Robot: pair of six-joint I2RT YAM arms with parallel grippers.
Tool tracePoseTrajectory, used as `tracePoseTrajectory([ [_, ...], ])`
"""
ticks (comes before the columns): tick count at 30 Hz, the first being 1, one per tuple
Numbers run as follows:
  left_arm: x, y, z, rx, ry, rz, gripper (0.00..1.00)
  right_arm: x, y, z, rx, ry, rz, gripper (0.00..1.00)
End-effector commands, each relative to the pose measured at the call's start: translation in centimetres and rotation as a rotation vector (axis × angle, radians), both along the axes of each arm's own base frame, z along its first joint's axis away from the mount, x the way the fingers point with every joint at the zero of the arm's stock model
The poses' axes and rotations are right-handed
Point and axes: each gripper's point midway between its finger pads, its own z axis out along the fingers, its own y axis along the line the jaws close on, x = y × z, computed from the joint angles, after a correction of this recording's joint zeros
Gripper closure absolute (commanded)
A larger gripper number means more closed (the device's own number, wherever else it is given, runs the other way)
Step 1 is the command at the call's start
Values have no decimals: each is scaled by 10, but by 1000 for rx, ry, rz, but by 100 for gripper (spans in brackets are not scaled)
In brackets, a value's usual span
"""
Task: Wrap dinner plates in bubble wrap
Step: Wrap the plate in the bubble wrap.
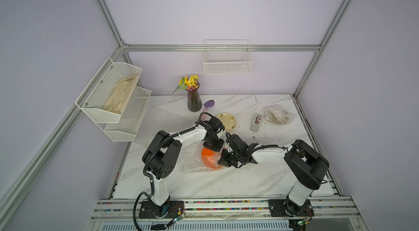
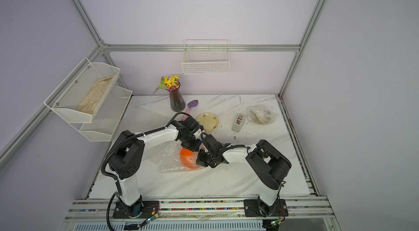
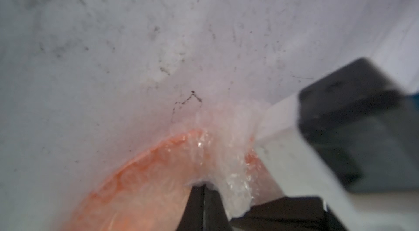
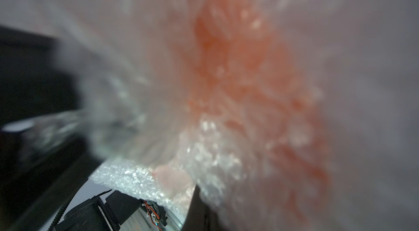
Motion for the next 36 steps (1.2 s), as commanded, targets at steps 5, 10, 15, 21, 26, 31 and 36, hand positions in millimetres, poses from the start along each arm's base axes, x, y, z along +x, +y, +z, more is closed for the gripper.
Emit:
tracePoseTrajectory([
  [5,-49,11,-46,37,161,79,92,4,-31,-33,-114,31,-151,100],
  [10,-60,30,-69,118,180,94,91,12,-42,-9,-88,-21,-231,99],
  [15,-60,32,-70,121,173,91,92,16,-44,3,-67,-33,-246,98],
  [21,-44,15,-16,4,61,80,83,9,-48,-34,-121,29,-228,100],
  [26,-51,0,8,-114,79,59,66,10,-47,-37,-113,32,-231,100],
  [31,-68,0,-3,-144,154,66,65,11,-46,-34,-106,24,-230,100],
  [36,-76,10,-12,-121,157,76,71,12,-43,-32,-90,24,-233,100],
])
